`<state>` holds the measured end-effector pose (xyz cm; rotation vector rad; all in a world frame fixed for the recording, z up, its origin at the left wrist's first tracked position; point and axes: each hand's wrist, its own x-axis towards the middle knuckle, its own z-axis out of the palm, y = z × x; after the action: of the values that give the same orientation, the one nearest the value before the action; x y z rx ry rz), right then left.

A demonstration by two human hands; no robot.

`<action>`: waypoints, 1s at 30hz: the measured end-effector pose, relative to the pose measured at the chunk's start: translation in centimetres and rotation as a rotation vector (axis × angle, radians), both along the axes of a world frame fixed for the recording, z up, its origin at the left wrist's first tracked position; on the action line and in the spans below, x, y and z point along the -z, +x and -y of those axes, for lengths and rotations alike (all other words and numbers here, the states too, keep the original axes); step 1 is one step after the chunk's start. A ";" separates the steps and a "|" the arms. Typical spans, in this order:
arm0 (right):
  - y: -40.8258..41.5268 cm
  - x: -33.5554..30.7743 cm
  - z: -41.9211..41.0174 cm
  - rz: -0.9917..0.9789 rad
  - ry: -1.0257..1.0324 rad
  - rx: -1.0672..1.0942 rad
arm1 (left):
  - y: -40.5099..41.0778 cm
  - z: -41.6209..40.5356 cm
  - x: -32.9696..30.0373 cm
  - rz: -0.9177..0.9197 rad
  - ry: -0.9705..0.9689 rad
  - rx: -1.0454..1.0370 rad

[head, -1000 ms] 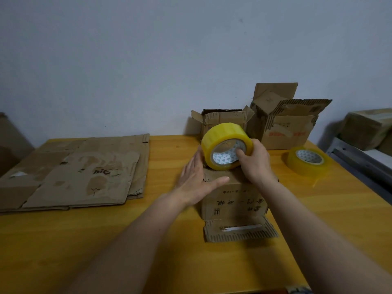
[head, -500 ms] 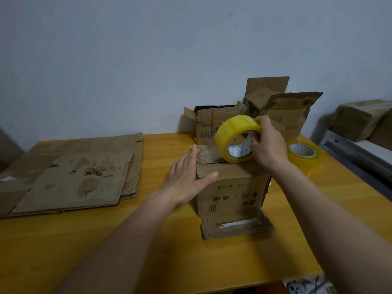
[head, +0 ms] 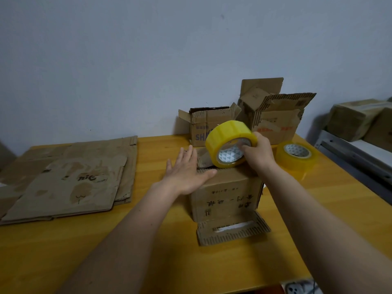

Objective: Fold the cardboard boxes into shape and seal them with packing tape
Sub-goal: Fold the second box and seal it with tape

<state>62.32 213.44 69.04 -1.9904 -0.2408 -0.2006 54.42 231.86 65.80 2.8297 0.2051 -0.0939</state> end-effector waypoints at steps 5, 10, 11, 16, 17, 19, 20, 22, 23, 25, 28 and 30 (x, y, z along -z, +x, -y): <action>0.4 -0.2 0.0 0.062 -0.032 -0.018 | 0.1 0.4 -0.1 -0.001 0.063 -0.019; 1.7 -1.3 2.0 0.126 -0.057 0.093 | 0.1 0.5 -0.2 0.009 0.085 -0.015; 1.9 -1.4 2.6 0.157 -0.079 0.121 | 0.1 0.6 -0.2 0.016 0.085 -0.015; 1.8 -0.3 2.7 0.131 0.153 0.257 | 0.1 0.9 -0.1 0.034 0.095 -0.014; 1.7 0.1 2.7 0.069 0.219 0.225 | 0.0 0.9 -0.1 0.035 0.092 -0.014; 1.6 0.5 2.9 -0.060 0.281 0.102 | -0.1 1.0 -0.1 0.038 0.087 -0.015; 1.7 0.5 3.1 -0.084 0.273 0.060 | -0.1 1.1 -0.1 0.041 0.087 -0.016; 2.0 0.1 3.6 -0.031 0.210 0.052 | -0.2 1.2 -0.2 0.042 0.087 -0.018; 2.2 -0.2 3.8 0.017 0.174 0.069 | -0.2 1.3 -0.2 0.041 0.088 -0.018; 2.6 -0.6 4.3 0.101 0.123 0.131 | -0.2 1.4 -0.2 0.034 0.090 -0.020; 3.1 -0.7 5.3 0.162 0.039 0.241 | -0.2 1.5 -0.2 0.027 0.092 -0.028; 3.3 -0.7 5.8 0.184 0.009 0.264 | -0.2 1.4 -0.3 0.022 0.093 -0.028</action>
<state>65.62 207.63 69.70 -1.9919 -0.0929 -0.5541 54.20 230.42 66.06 2.9183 0.2507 -0.0484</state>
